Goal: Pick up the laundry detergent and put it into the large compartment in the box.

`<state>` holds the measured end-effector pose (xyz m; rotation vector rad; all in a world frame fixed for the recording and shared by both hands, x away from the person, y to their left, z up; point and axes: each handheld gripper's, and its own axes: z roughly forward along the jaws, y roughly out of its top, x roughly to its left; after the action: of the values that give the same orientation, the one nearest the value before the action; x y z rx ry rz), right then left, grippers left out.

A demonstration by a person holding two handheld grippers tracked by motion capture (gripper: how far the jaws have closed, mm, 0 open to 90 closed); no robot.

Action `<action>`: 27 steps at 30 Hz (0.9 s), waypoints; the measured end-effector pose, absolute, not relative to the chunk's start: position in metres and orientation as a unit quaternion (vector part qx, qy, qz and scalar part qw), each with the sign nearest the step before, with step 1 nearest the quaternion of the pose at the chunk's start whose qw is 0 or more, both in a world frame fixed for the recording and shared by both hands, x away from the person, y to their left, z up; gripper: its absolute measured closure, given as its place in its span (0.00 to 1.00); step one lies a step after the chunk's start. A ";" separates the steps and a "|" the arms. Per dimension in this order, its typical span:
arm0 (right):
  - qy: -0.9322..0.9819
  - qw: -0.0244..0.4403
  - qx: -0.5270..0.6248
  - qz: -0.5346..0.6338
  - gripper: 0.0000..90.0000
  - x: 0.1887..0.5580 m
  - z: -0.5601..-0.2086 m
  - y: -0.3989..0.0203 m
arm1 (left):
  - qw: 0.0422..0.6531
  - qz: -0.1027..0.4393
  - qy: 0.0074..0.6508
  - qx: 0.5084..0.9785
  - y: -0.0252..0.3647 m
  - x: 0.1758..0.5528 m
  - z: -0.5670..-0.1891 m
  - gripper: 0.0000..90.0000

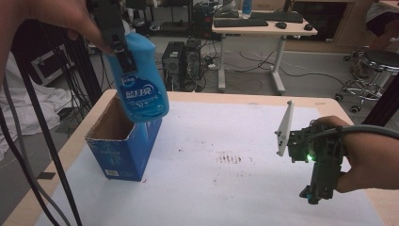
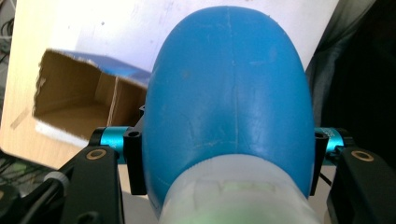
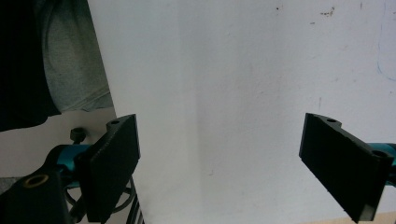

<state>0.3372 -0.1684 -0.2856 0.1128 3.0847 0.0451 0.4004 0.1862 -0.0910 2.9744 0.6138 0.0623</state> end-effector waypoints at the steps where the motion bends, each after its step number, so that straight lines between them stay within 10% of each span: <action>1: 0.999 0.027 0.037 0.015 0.13 0.337 -0.286 -0.168 | 0.052 0.020 0.202 0.978 0.186 0.400 -0.091 0.43; 27: 0.999 0.024 0.031 0.009 0.13 0.341 -0.288 -0.158 | 0.004 0.011 0.314 0.949 0.232 0.413 -0.105 0.43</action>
<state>0.3411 -0.1582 -0.2879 0.0955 3.0930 0.0274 0.4130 0.2319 -0.1045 2.9751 0.9831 0.0356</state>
